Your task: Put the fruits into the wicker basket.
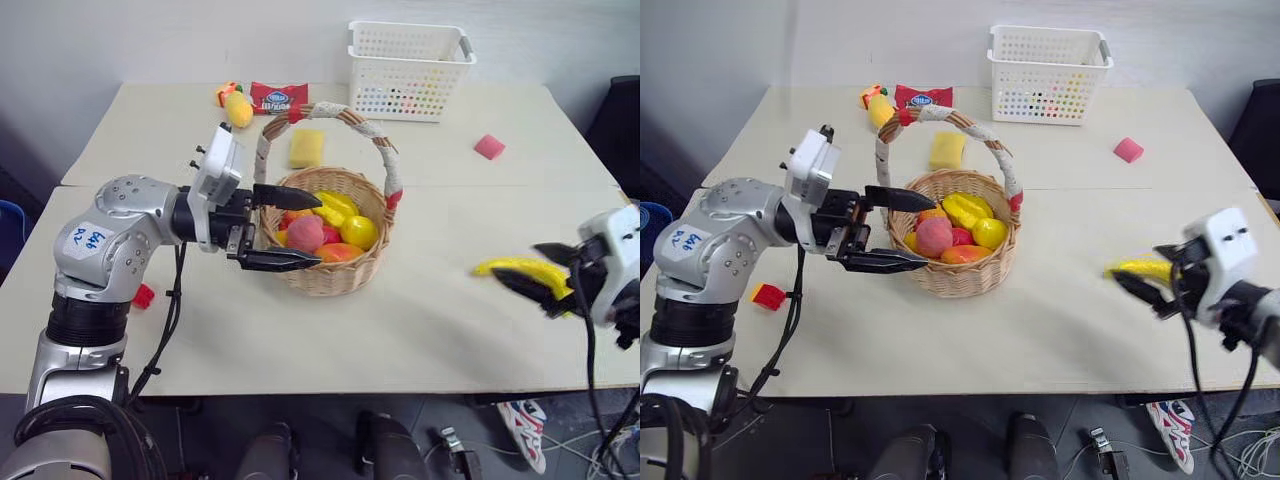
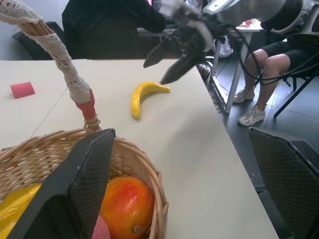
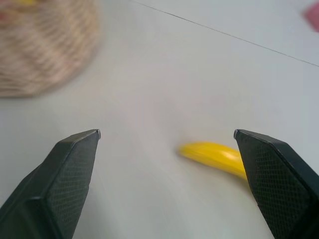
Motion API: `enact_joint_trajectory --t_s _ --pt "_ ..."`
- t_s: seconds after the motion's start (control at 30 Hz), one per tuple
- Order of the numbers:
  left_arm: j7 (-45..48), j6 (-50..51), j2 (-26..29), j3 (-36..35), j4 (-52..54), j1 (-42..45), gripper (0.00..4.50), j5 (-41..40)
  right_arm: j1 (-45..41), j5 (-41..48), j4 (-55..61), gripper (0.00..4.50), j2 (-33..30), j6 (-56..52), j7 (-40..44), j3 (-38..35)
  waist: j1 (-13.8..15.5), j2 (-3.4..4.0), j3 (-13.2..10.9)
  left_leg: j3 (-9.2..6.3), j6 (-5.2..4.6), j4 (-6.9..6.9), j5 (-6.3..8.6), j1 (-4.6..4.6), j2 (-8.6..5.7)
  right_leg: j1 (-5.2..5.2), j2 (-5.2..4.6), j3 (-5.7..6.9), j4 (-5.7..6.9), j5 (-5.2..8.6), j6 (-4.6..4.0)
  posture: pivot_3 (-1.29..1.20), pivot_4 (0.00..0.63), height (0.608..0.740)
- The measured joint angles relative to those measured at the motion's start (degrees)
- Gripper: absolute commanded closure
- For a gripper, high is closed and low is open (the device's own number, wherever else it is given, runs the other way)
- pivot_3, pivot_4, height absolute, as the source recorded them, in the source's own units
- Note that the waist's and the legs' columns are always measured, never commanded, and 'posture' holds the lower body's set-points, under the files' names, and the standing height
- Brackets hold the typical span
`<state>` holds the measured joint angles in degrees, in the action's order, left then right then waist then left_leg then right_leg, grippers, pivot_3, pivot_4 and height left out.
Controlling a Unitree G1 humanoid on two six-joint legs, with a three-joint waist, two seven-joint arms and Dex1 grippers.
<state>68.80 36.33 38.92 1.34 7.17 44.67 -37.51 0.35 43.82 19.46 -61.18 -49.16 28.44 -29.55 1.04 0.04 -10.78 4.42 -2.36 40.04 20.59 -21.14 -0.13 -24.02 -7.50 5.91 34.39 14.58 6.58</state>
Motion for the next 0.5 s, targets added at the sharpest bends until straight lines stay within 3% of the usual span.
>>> enact_joint_trajectory --t_s 0.33,0.5 --pt "-2.51 1.81 0.34 -1.11 3.64 -1.31 0.03 -0.49 -10.30 -18.39 -28.05 0.02 -1.98 13.73 12.52 15.65 0.32 0.03 -0.01 -0.08 0.00 0.00 -0.01 -0.10 -0.03 0.09 -0.02 0.09 -0.32 -0.09 0.16 0.00 0.150 0.740" --pt "-3.81 3.08 0.77 -1.70 4.66 -2.70 0.03 -0.64 -15.43 -24.07 -38.34 0.02 -1.99 18.43 16.49 19.33 0.18 0.06 -0.01 -0.12 0.01 0.01 -0.01 -0.06 -0.02 0.17 -0.01 0.10 -0.36 -0.11 0.19 0.00 0.150 0.740"
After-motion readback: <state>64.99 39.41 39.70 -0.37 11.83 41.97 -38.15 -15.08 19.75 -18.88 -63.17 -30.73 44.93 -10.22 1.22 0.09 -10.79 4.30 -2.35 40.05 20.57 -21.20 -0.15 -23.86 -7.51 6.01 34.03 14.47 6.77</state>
